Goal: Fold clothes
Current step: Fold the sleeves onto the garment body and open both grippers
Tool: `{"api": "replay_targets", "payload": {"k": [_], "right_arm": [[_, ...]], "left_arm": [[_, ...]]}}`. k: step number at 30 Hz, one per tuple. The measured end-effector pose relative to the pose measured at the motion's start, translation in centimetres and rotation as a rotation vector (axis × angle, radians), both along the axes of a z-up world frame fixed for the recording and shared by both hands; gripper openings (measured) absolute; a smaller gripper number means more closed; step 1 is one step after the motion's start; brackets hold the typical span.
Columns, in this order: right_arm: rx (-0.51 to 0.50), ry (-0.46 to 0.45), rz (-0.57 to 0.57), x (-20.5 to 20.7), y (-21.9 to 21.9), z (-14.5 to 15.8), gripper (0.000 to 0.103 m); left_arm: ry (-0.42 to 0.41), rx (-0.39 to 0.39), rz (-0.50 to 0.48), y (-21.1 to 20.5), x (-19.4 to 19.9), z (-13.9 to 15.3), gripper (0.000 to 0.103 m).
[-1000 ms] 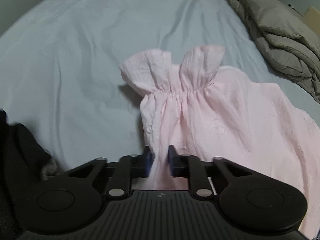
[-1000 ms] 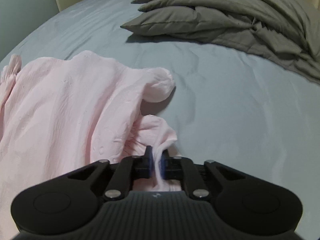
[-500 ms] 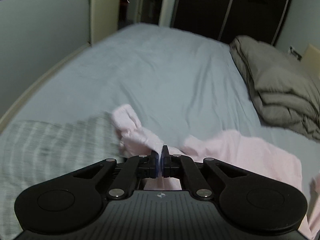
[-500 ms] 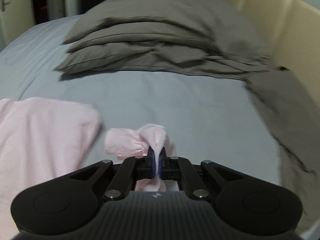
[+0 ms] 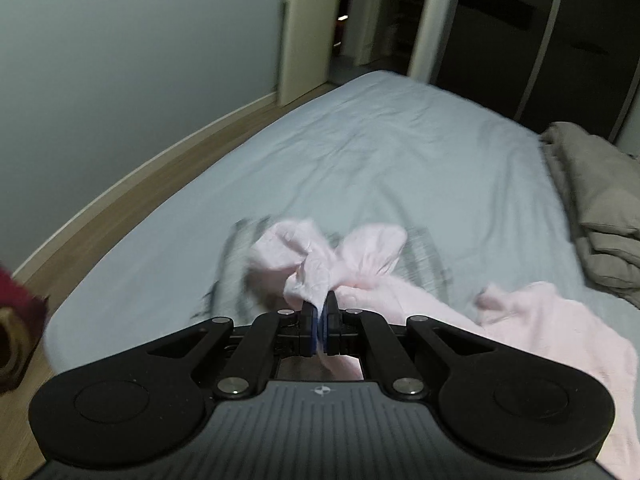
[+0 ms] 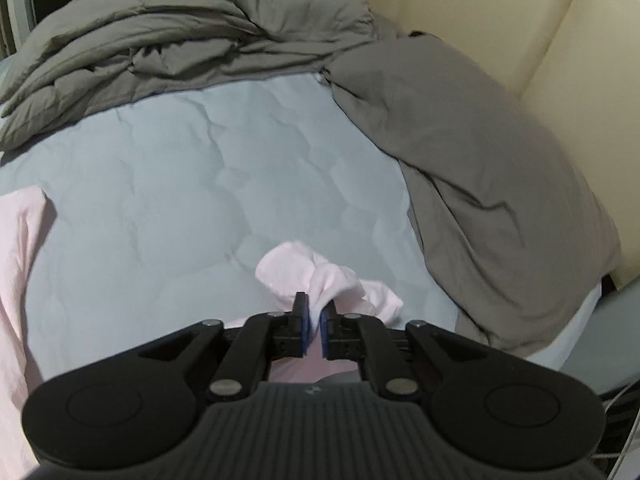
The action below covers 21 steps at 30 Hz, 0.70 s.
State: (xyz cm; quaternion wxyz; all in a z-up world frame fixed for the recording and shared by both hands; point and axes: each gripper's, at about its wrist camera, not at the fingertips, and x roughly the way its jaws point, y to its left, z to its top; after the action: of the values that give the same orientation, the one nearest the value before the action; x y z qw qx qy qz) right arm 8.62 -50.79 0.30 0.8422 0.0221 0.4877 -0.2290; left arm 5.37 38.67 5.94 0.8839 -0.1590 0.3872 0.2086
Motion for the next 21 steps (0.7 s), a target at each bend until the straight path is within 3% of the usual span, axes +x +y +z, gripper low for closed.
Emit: {"api": "replay_targets", "payload": {"k": [1, 2, 3, 4, 7, 12, 16, 21], "right_arm": [[-0.001, 0.003, -0.001, -0.2, 0.2, -0.1, 0.014], [-0.003, 0.004, -0.001, -0.2, 0.5, -0.1, 0.026], [-0.012, 0.0, 0.0, -0.3, 0.8, 0.1, 0.048], [-0.028, -0.009, 0.001, -0.2, 1.1, 0.4, 0.055], [-0.104, -0.012, 0.011, 0.7, 1.9, 1.2, 0.057], [-0.077, -0.078, 0.023, 3.2, 2.6, 2.5, 0.057], [-0.079, -0.131, 0.073, 6.1, 5.0, 2.7, 0.057], [0.074, -0.153, 0.153, 11.0, 8.0, 0.3, 0.054]], "left_arm": [[0.013, -0.009, 0.013, 0.3, 0.0, -0.2, 0.002], [0.026, -0.017, 0.027, 0.6, -0.1, -0.4, 0.006], [0.032, -0.02, 0.037, 0.7, -0.1, -0.5, 0.011], [0.025, -0.01, 0.041, 0.6, 0.0, -0.2, 0.021], [-0.011, 0.045, 0.052, 0.1, 0.5, 1.1, 0.045], [-0.104, 0.148, -0.015, -3.3, 3.9, 3.6, 0.054], [-0.12, 0.057, -0.12, -6.3, 8.8, 3.2, 0.054], [-0.074, -0.081, -0.212, -10.3, 16.0, -1.1, 0.054]]}}
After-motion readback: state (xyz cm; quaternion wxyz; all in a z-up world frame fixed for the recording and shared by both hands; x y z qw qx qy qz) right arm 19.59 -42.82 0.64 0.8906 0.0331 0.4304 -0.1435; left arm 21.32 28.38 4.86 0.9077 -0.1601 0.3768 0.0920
